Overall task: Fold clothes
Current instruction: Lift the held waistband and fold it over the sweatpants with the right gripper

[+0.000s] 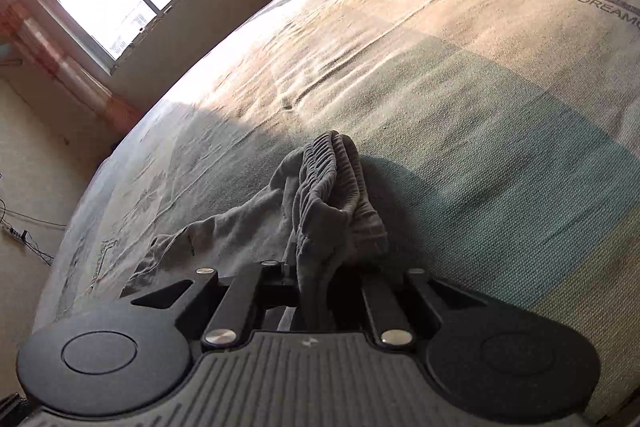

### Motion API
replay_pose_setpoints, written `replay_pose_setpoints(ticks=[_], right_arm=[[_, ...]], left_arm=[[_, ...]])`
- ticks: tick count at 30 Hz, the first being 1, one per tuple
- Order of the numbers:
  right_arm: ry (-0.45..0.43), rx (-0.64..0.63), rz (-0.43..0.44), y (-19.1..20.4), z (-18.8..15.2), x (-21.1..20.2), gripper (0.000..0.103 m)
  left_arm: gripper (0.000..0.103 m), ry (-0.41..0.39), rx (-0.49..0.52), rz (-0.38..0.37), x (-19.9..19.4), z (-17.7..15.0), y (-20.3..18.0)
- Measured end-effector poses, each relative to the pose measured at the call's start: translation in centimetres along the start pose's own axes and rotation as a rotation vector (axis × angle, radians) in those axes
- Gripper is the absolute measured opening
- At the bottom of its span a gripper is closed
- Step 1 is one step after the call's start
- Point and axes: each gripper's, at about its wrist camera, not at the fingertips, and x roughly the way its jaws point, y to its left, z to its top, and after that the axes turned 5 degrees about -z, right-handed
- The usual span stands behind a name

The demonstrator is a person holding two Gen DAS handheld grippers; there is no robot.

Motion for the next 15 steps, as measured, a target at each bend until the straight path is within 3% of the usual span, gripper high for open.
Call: replay_pose_setpoints(ticks=[9,15], right_arm=[[-0.042,-0.297,-0.096,8.2,-0.6,-2.8,0.009],[-0.057,-0.37,-0.055,13.3,-1.1,-3.9,0.009]], left_arm=[[0.093,0.023,0.01,0.004,-2.4,-1.9,3.1],[0.093,0.051,0.039,-0.009,-3.5,-3.0,4.6]])
